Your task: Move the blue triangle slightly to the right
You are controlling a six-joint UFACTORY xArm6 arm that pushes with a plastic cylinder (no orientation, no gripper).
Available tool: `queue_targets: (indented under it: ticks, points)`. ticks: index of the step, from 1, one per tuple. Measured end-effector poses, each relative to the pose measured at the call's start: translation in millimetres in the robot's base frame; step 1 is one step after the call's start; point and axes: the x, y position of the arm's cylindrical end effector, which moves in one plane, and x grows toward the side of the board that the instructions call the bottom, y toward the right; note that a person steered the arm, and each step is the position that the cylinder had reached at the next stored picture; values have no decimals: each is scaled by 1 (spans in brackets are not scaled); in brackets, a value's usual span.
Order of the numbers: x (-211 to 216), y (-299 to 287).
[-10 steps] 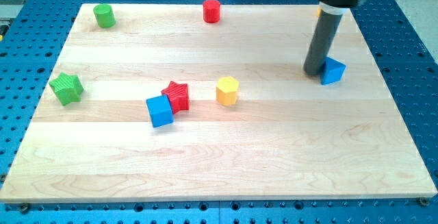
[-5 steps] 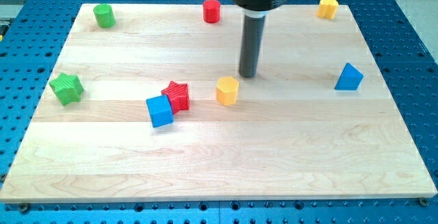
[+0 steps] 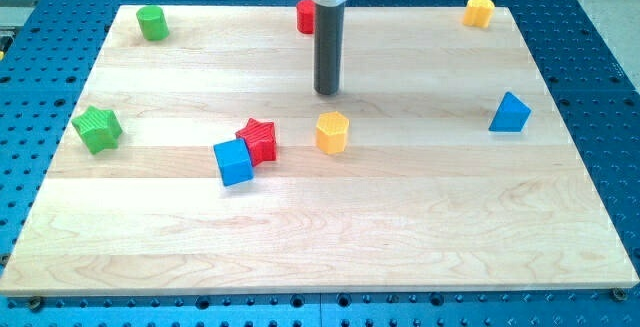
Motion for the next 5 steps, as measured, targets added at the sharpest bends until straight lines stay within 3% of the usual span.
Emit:
queue_targets:
  ticks: [3, 5]
  points:
    - [0, -12]
    - [26, -36]
